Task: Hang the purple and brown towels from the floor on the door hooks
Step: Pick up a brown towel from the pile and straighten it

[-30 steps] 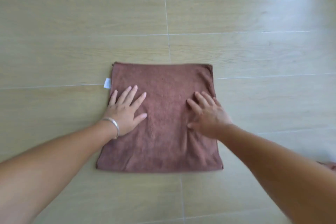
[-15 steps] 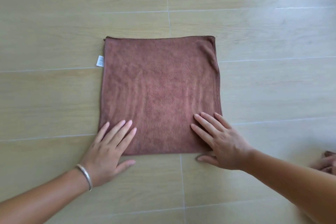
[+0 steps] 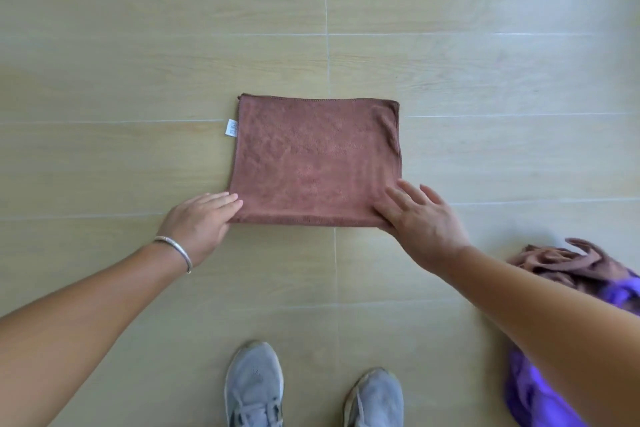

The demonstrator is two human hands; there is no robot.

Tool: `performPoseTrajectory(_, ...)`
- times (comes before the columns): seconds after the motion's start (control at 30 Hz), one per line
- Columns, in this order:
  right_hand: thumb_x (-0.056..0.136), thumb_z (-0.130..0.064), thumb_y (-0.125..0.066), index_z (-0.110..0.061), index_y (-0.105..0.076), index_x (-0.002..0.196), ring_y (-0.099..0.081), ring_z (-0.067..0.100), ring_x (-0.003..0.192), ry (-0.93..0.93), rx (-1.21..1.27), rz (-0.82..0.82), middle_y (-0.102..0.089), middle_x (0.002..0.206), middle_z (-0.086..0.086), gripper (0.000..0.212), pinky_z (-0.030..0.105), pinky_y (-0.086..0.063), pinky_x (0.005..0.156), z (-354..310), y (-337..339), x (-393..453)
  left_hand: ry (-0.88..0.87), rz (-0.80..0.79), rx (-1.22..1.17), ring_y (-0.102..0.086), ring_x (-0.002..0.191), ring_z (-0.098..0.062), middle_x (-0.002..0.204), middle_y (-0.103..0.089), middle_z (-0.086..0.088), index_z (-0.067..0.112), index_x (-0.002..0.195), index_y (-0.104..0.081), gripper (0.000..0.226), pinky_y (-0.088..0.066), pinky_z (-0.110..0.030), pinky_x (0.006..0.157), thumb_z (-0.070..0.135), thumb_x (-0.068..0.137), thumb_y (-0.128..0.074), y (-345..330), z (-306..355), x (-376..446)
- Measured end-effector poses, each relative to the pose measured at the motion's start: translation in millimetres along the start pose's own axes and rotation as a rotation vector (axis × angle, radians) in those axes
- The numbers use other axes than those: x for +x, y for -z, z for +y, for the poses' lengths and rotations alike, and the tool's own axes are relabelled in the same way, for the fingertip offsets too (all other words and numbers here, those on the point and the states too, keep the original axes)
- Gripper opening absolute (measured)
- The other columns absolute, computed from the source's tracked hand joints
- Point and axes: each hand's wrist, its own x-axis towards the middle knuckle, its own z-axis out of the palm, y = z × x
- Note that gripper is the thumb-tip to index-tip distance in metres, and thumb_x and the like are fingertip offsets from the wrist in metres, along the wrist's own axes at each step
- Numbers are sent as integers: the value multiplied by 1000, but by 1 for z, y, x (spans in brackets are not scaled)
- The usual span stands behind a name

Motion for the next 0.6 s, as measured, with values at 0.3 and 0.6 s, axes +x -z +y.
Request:
performPoseTrajectory(0.3,100,-23,-37,-36,-51,130,-15,16,147,-76,-4,-65,-44,142,-12,35,35,-13,116,1,227,-97,113,-173,124,-58,104,-15,112,-61,16,30,109,-57,19,-49,-31,74,29,97,-43,244,45,-58)
performPoseTrajectory(0.6,101,-25,-32,-37,-48,135,-19,13,145,-40,51,51,-43,144,-14,40,32,-18,116,-5,520,-213,114,-206,17,-57,97,-15,109,-63,19,37,110,-63,28,-47,-31,79,34,101,-36,548,97,-148)
